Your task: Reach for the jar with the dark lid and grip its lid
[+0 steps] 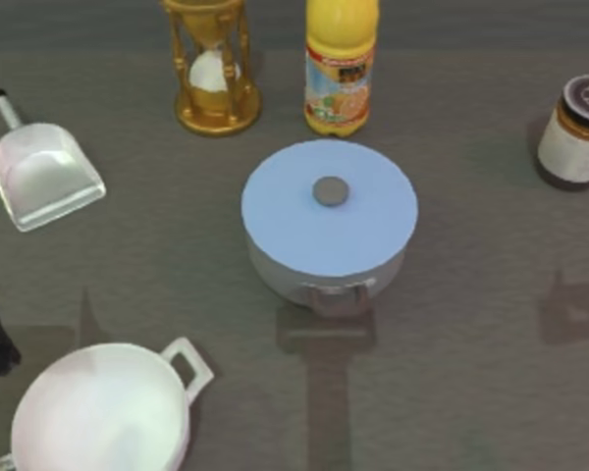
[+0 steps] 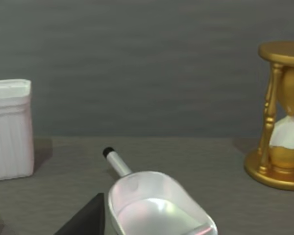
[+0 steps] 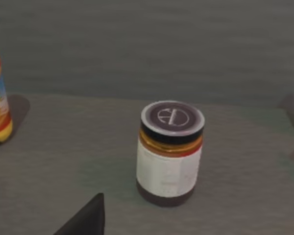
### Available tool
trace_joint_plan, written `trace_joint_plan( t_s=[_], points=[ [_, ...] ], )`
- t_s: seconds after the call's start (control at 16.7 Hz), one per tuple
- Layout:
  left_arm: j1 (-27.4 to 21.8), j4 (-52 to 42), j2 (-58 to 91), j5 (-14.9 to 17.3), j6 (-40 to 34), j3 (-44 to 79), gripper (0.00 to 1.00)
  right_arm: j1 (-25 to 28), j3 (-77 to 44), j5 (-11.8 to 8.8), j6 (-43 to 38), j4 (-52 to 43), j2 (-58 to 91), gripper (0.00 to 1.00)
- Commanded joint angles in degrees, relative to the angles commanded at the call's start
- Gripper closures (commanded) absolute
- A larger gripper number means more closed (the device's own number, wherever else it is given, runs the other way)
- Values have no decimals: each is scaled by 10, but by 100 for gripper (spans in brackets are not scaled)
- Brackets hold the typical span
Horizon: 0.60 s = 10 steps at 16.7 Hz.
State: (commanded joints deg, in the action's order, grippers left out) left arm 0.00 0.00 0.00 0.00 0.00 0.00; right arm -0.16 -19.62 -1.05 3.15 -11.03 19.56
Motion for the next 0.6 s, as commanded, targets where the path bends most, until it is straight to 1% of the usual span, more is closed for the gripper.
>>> trace_joint_plan(
  t_s=[0.24,0.6],
  points=[
    [0,0,0,0,0,0,0,-8,-200,-5,39,-117,201,0],
    [0,0,0,0,0,0,0,-19,-549,-16,121,-323,556,0]
  ],
)
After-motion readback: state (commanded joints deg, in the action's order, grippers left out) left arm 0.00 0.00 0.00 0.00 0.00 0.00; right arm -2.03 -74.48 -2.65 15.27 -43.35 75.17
